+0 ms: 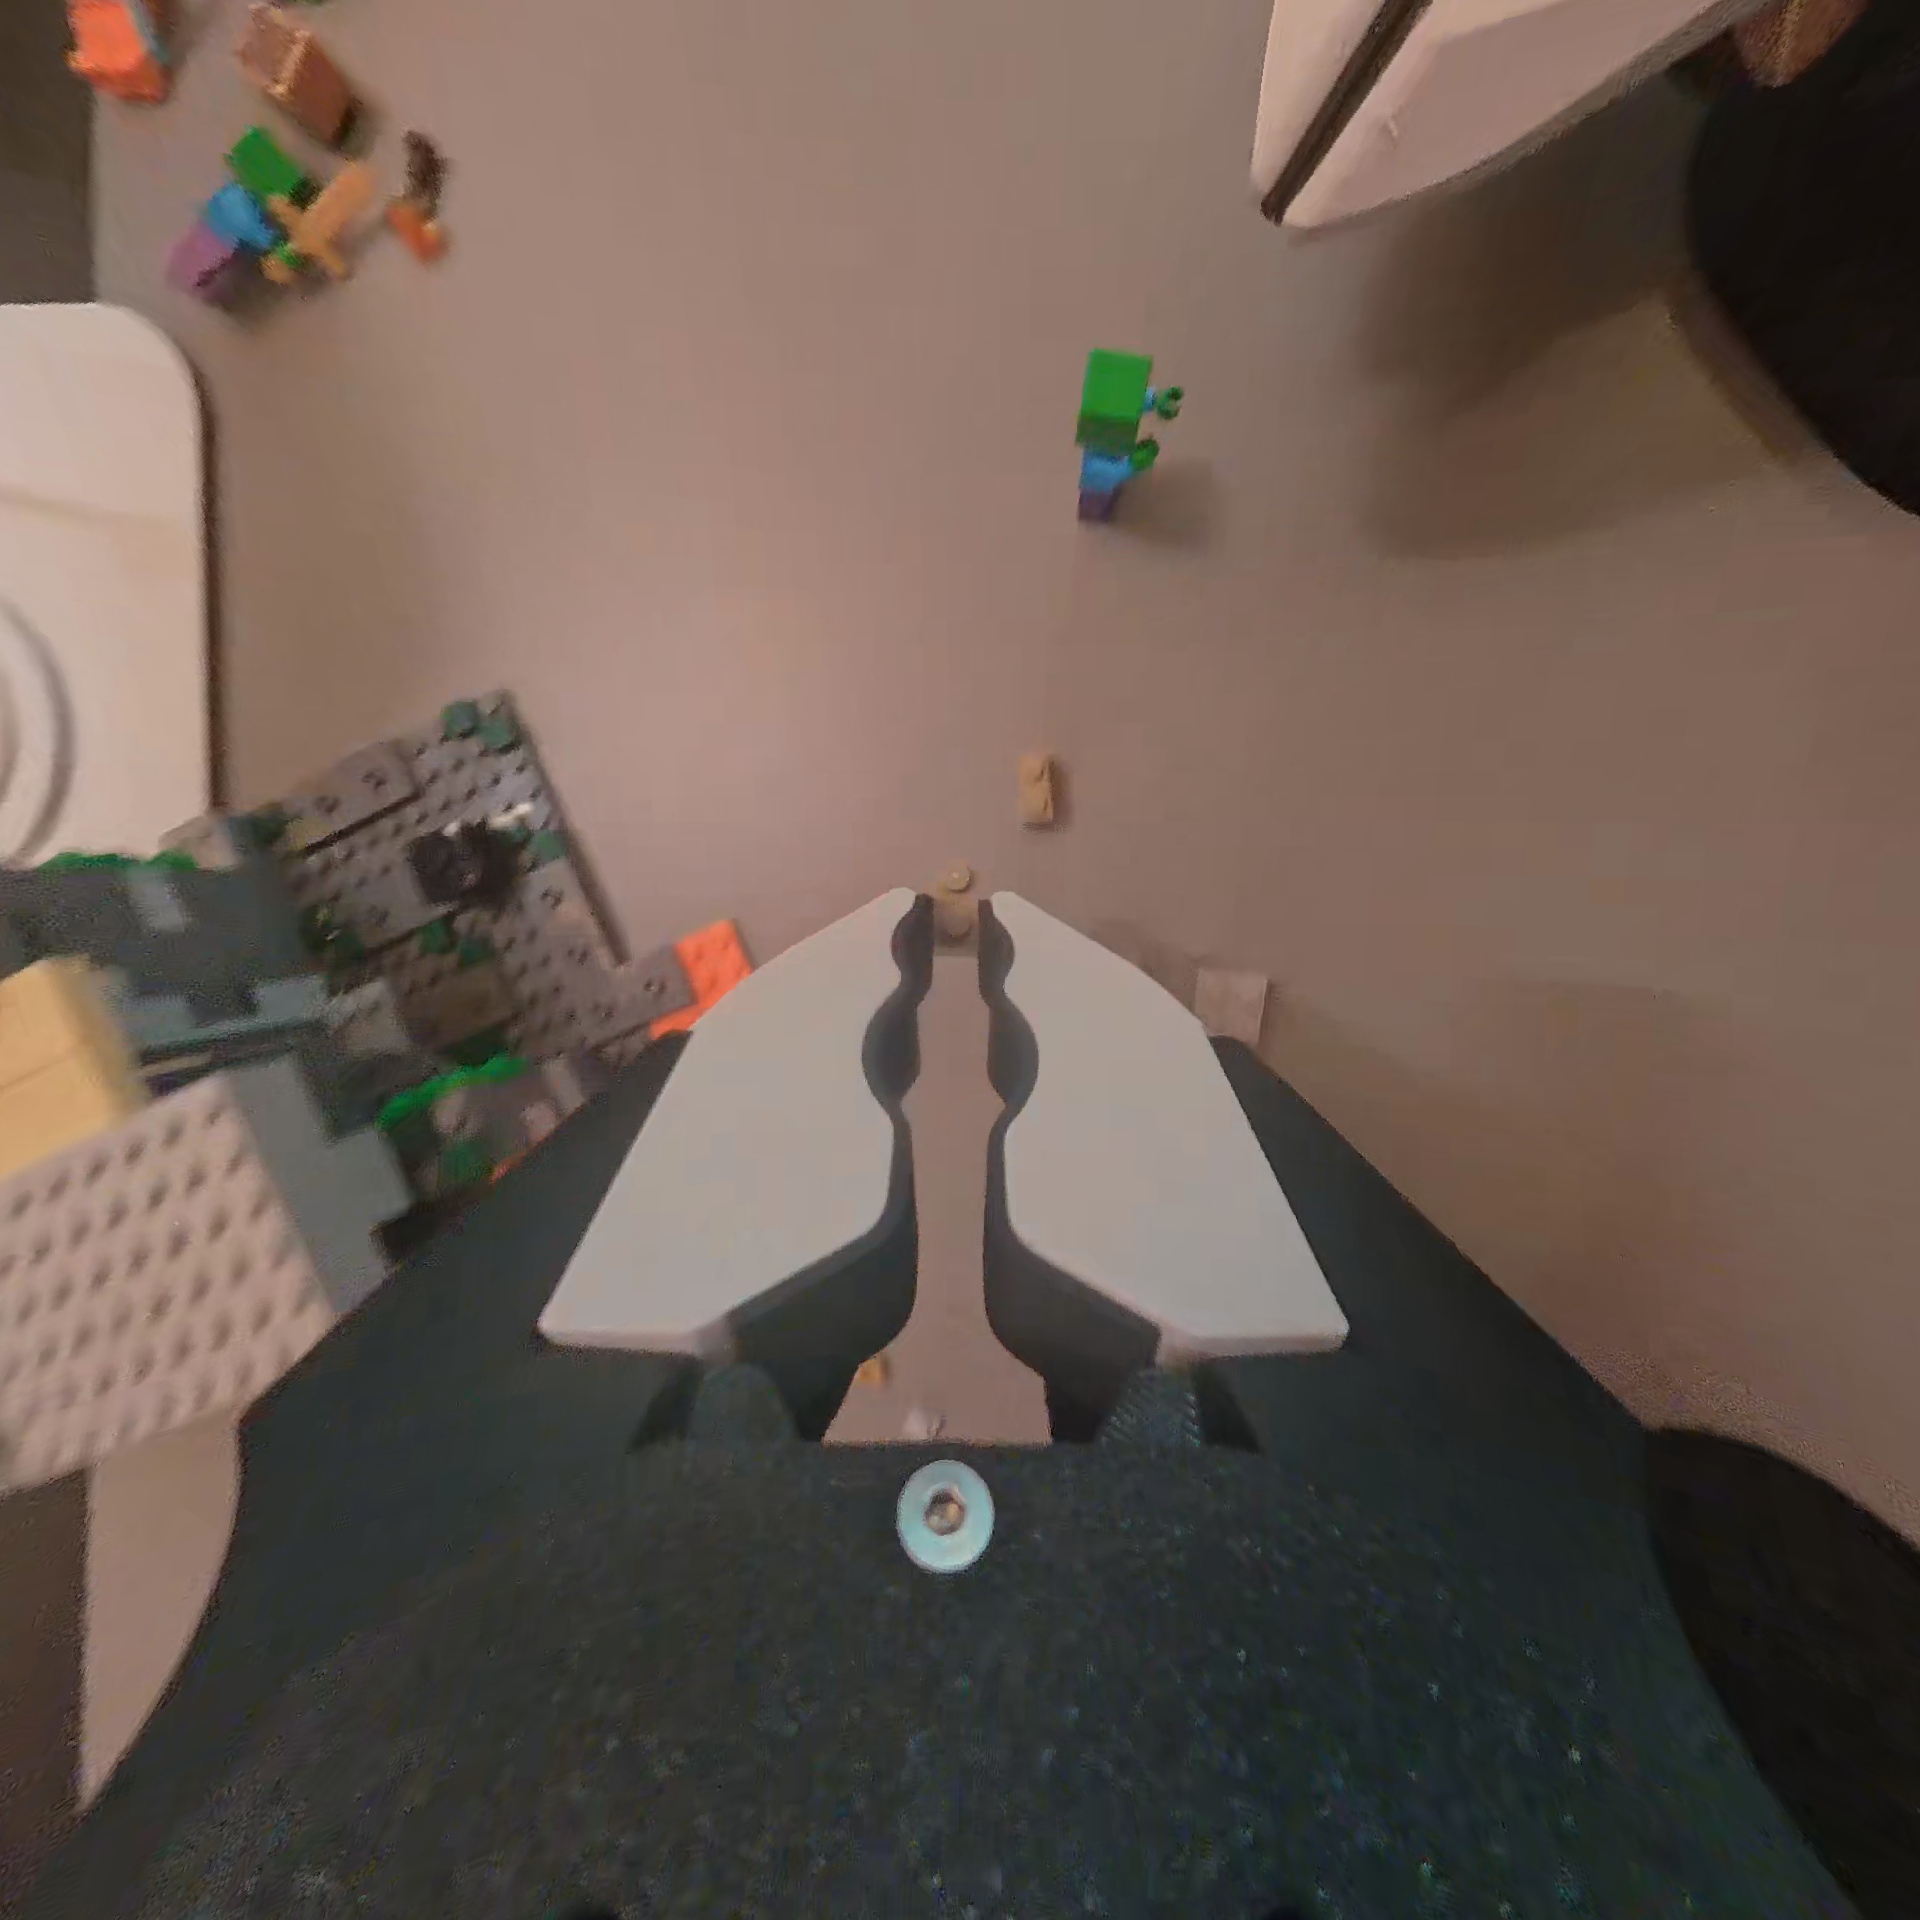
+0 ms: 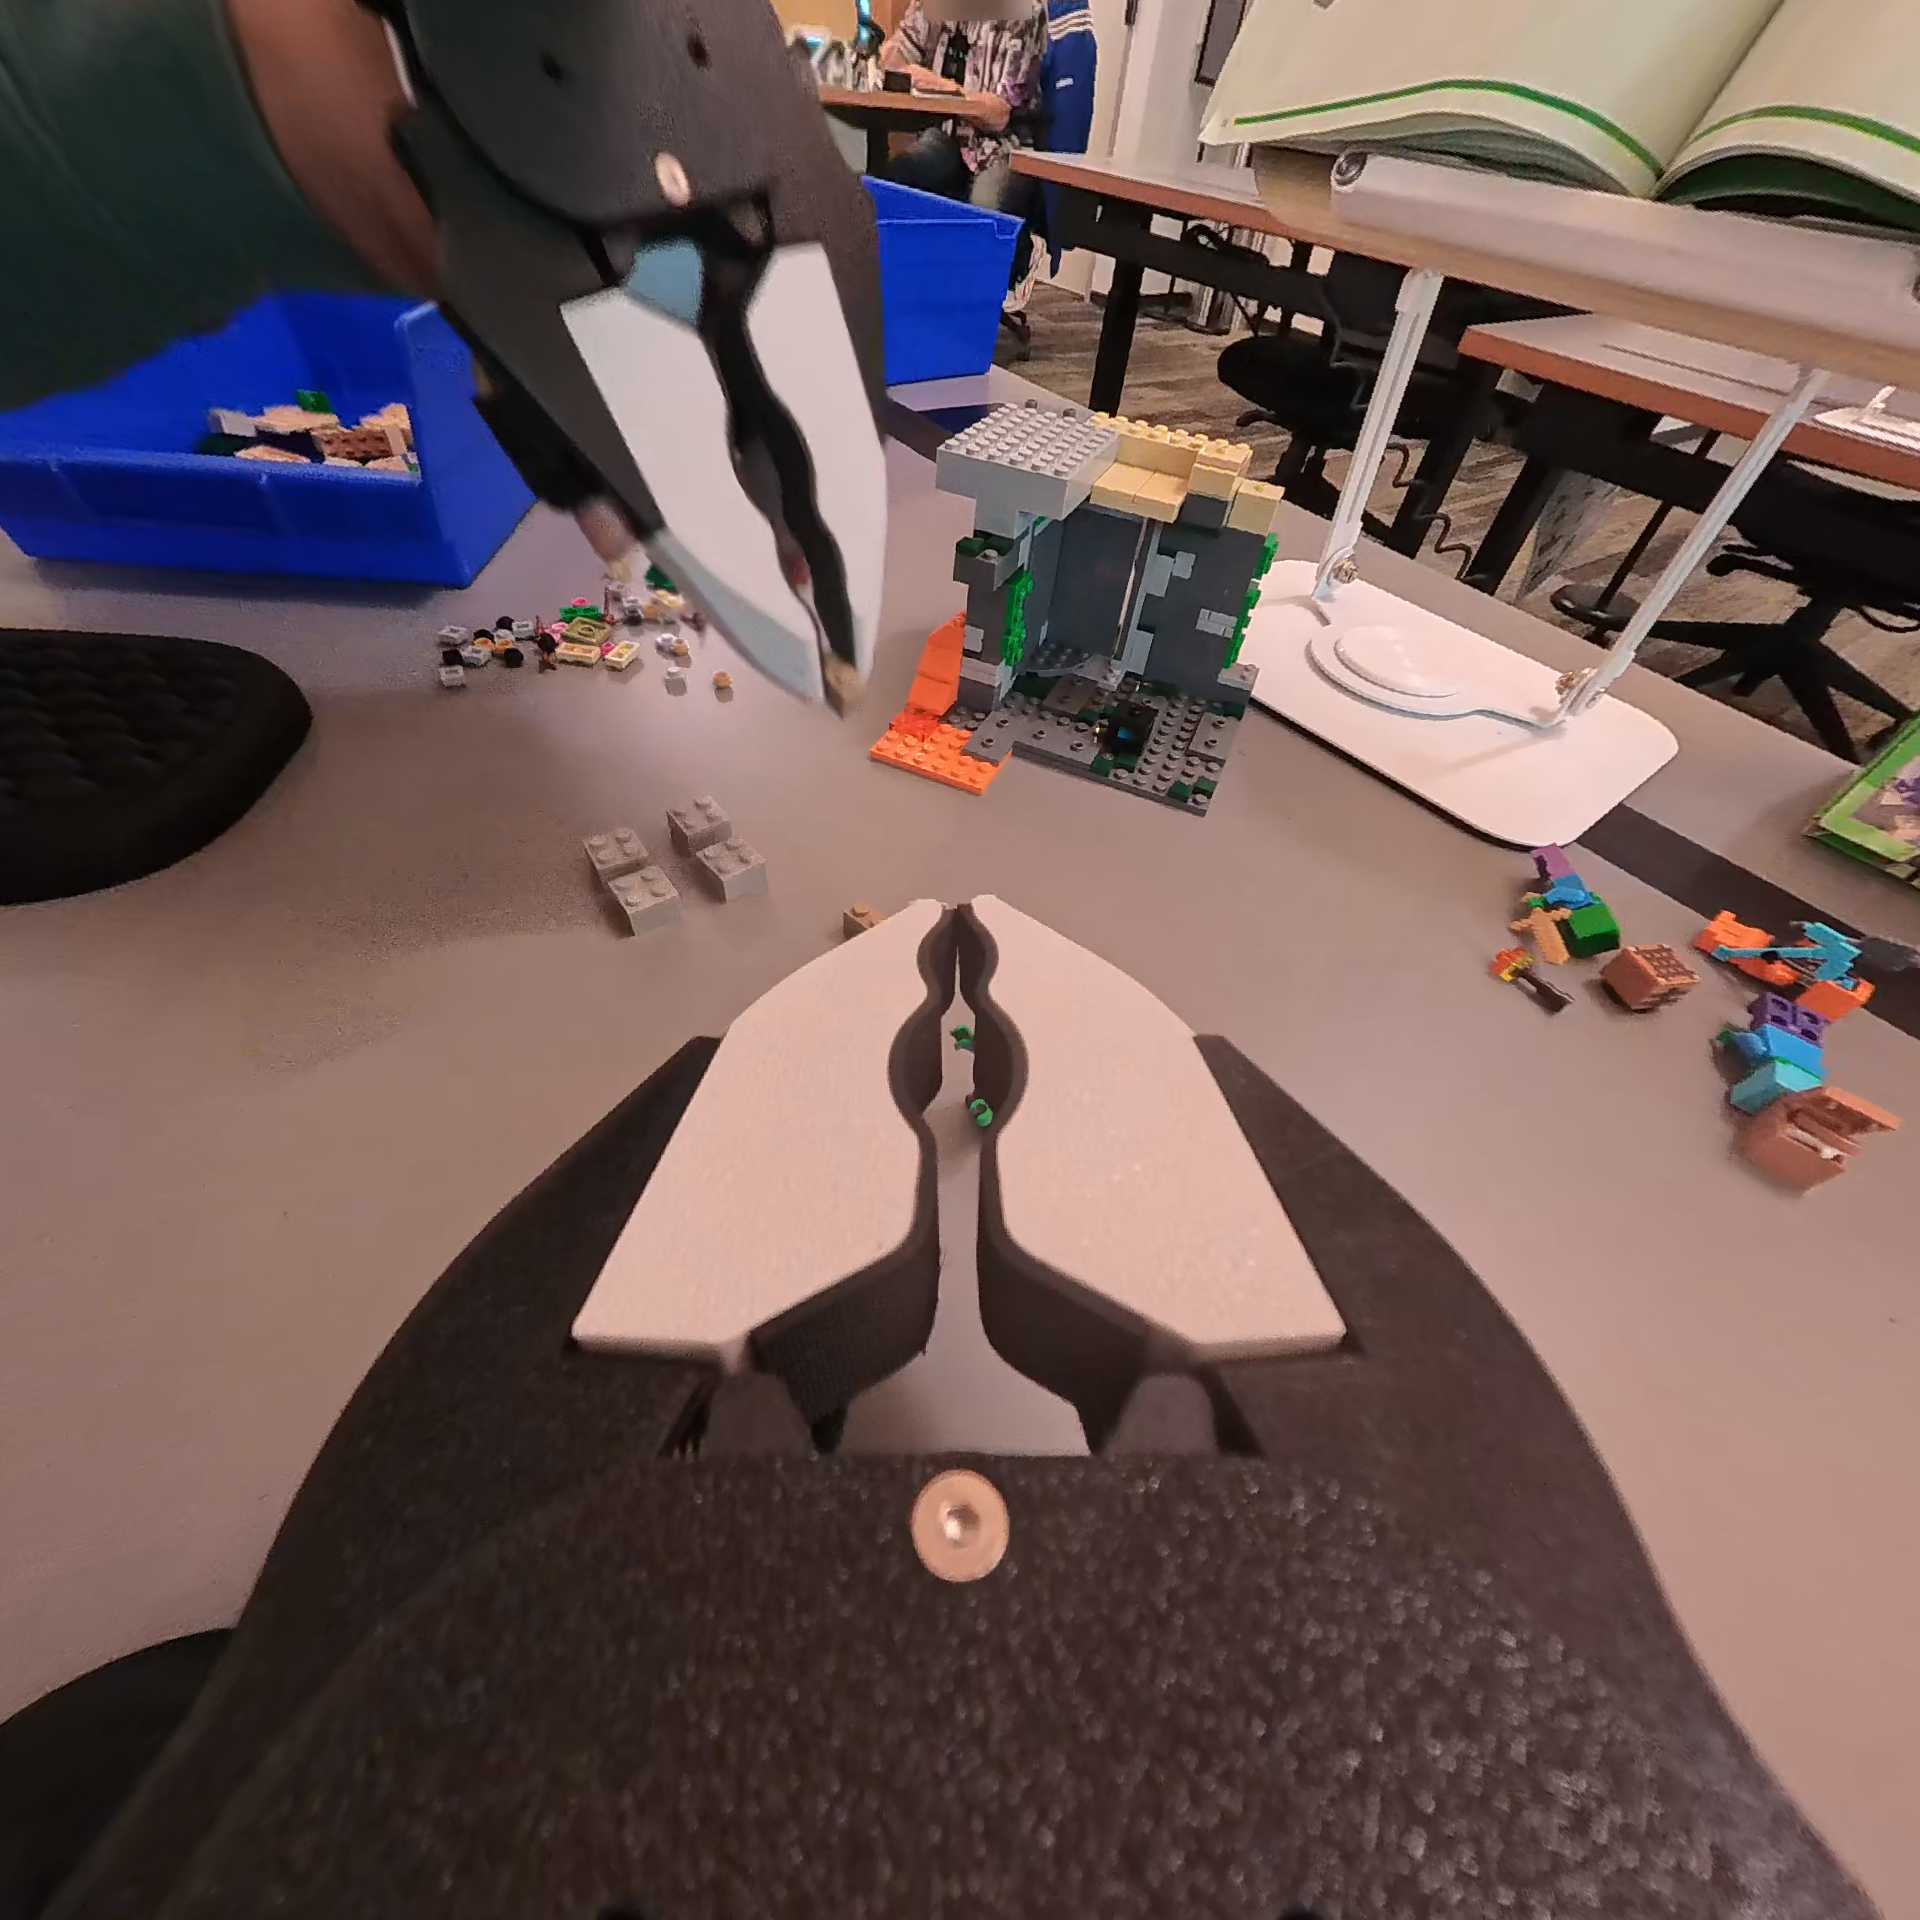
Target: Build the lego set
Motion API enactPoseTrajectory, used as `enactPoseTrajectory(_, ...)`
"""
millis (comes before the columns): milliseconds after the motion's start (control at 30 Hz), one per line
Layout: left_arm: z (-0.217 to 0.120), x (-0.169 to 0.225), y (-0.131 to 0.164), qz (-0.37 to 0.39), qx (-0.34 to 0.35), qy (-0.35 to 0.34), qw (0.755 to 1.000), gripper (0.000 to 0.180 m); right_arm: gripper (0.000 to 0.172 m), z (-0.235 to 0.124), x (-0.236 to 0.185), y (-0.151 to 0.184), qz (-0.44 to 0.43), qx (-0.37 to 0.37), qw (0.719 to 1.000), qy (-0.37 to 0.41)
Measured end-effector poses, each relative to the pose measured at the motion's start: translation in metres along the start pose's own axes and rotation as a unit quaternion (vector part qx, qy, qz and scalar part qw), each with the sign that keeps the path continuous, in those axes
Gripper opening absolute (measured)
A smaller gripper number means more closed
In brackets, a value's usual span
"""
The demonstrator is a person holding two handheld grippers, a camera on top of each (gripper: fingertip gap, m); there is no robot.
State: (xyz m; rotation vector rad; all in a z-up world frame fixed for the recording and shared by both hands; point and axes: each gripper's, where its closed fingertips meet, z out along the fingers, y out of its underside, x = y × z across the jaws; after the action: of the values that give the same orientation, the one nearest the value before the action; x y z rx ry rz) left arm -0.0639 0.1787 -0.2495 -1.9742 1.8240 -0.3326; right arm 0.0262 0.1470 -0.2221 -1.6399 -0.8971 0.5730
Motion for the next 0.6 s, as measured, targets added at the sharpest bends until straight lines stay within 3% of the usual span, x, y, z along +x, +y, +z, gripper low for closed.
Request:
enactPoseTrajectory(233,0.048,-0.006,-0.004,-0.034,0.002,0.023,0.999,0.008,0.0,-0.001,0.002,0.0,0.006,0.001,1.0,0.001)
enactPoseTrajectory(600,0.062,-0.002,0.008,-0.041,0.0,0.043,0.998,0.009,0.0,0.0,0.002,0.002,0.012,-0.004,1.0,-0.001)
